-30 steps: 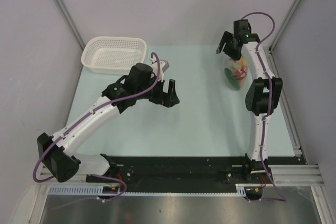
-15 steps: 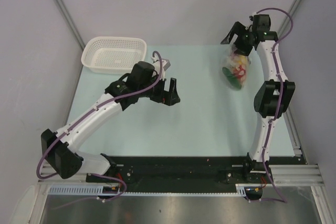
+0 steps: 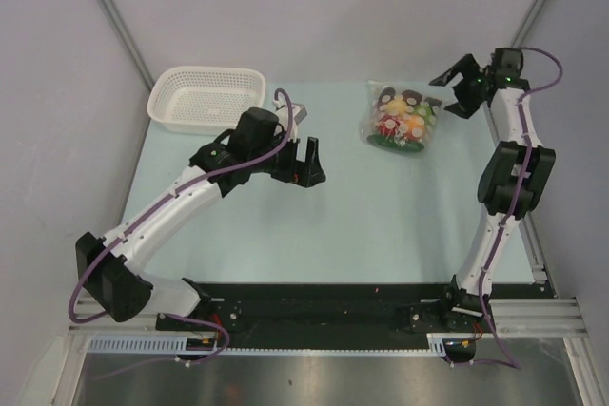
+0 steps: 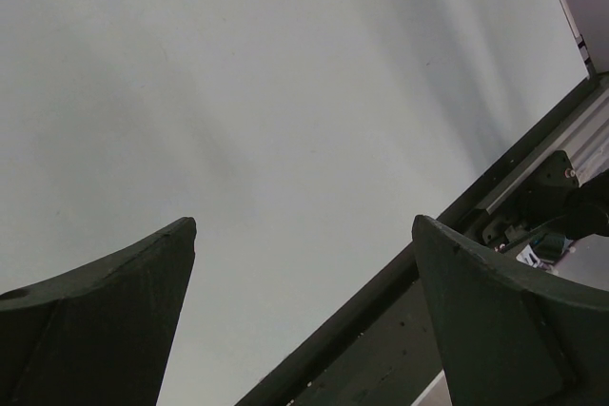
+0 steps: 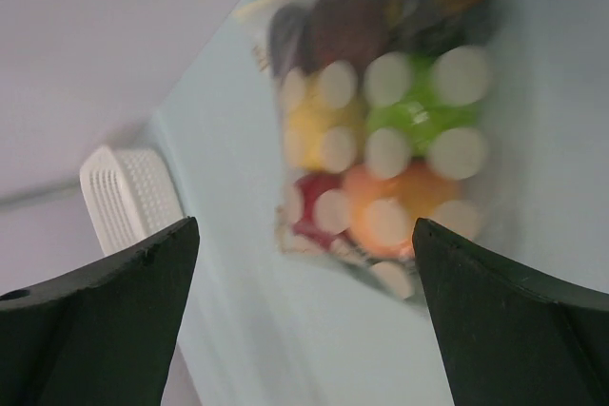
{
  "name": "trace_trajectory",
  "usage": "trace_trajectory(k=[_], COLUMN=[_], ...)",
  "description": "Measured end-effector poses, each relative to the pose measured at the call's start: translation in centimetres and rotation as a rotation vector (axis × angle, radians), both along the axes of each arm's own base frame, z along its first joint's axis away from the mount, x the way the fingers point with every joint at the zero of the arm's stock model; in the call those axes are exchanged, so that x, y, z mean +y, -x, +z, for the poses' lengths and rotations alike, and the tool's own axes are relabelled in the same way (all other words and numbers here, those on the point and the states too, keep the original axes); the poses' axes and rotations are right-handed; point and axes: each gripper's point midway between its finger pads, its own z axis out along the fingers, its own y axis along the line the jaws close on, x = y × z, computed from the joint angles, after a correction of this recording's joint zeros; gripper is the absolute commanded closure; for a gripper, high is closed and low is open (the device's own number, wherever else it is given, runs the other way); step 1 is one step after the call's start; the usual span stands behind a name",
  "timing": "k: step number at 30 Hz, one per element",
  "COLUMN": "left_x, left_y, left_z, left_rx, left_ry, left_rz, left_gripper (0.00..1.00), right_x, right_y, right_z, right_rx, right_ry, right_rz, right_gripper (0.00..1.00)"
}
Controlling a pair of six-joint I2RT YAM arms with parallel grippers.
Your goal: Open the zip-top bag and remove the fake food
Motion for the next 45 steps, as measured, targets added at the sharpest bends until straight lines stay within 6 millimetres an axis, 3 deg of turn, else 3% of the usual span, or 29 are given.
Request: trace_trajectory(k=[4,6,13,19,21,29,31,35,41,45], left_x=[0.0,-0.1,-0.4,-0.9,-0.9,-0.9,-0.9,-0.9,-1.4,-2.0], left_y=[0.0,-0.1,-0.1,-0.2,-0.2,0.0,0.0,0.0,-0.2,-0.9], left_z=[-0.1,-0.3,-1.3,-2.3,-2.5,-2.5,-2.6,-2.6,-2.7,-2.0], left_rx=[0.003,0.009,0.046,0.091,0.099,0.116,0.119,0.120,0.135,0.123], left_ry=[-0.001,-0.005,-0.014,-0.020,-0.025,-0.024,-0.022,-0.022,-0.014,-0.002], left_rz=[-0.001,-0.001,-0.005,-0.007,-0.007,0.000,0.003,0.003,-0.003,-0.008], left_gripper=[0.00,0.00,0.00,0.00,0.00,0.00,0.00,0.01,0.01,0.01], right_x=[-6.7,-8.4,-7.4,-7.0,-6.9,-7.6,-7.8,-7.9,-7.7,-7.7], right_y=[-1.0,-1.6,-3.2,-5.8,-6.6,-9.0,-9.4,-9.9,-10.5,-11.1], right_z=[-2.7,-3.9,-8.4,-12.8,-13.2,-13.6,-13.8,-14.1,-14.9,-14.6], right_rx=[0.022,0.021,0.003,-0.022,-0.039,-0.108,-0.112,-0.114,-0.122,-0.158], right_ry=[-0.017,-0.022,-0.136,-0.195,-0.221,-0.265,-0.271,-0.276,-0.278,-0.269], right_rz=[-0.139,-0.190,-0.285,-0.352,-0.361,-0.425,-0.438,-0.455,-0.456,-0.414], right_gripper=[0.00,0.00,0.00,0.00,0.04,0.30,0.32,0.49,1.00,1.00])
